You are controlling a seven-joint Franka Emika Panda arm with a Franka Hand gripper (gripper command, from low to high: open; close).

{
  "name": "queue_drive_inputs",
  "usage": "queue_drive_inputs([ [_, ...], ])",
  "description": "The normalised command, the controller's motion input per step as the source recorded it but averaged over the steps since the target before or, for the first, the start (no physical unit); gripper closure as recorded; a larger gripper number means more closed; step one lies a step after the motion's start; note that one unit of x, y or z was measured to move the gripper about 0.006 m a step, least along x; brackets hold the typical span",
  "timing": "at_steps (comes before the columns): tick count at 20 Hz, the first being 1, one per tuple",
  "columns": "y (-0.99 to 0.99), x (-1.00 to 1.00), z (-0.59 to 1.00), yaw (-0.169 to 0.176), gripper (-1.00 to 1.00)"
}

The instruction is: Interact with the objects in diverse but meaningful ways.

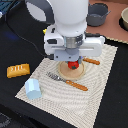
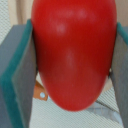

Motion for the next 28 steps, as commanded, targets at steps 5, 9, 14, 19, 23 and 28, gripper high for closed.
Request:
queue_drive_inputs([
  [5,0.12,0.26,0.19,0.002,-1.00],
  [9,0.17,0.04,0.39,0.013,-1.00],
  [14,0.20,-0.18,0.49,0.060,-1.00],
  [19,0.32,-0.59,0.49,0.149,-1.00],
  [23,0.09,-0.98,0.16,0.090,-1.00],
  [28,0.02,-1.00,0.03,0.081,-1.00],
])
